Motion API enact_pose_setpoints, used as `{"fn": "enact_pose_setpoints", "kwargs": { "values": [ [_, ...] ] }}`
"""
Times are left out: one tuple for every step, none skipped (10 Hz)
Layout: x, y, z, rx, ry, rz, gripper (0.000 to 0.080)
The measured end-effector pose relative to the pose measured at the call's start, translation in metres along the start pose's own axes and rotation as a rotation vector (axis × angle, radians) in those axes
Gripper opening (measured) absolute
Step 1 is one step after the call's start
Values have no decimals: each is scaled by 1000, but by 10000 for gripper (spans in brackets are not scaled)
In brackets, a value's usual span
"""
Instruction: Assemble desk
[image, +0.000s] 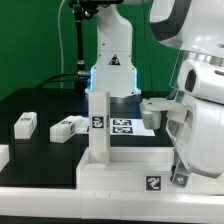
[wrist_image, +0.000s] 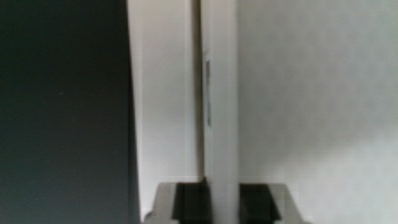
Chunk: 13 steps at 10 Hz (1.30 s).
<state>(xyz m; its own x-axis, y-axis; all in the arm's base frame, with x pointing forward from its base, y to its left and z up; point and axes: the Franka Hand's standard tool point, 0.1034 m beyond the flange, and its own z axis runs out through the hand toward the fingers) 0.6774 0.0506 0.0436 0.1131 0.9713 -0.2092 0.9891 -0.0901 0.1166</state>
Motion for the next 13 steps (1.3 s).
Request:
{"fn": "enact_pose_setpoints", "kwargs": {
  "values": [
    [-1,0,0,0,0,6,61],
    [-1,0,0,0,0,9,173],
    [-2,0,0,1,0,10,309],
    [-2,-1,-1,1,0,11,309],
    [-4,-2,-3,1,0,12,488],
    [-7,-2,-8,-2,1,17,601],
    [-13,-2,-14,-3,1,24,601],
    [-23,1,-23,-6,-4,37,639],
    [-36,6,-34,-12,-8,55,648],
    [-47,11,-40,-18,-12,69,648],
    [-53,12,-41,-19,-14,78,648],
    [-53,12,-40,-18,-14,80,648],
    [-53,12,-40,-18,-14,81,648]
  ]
}}
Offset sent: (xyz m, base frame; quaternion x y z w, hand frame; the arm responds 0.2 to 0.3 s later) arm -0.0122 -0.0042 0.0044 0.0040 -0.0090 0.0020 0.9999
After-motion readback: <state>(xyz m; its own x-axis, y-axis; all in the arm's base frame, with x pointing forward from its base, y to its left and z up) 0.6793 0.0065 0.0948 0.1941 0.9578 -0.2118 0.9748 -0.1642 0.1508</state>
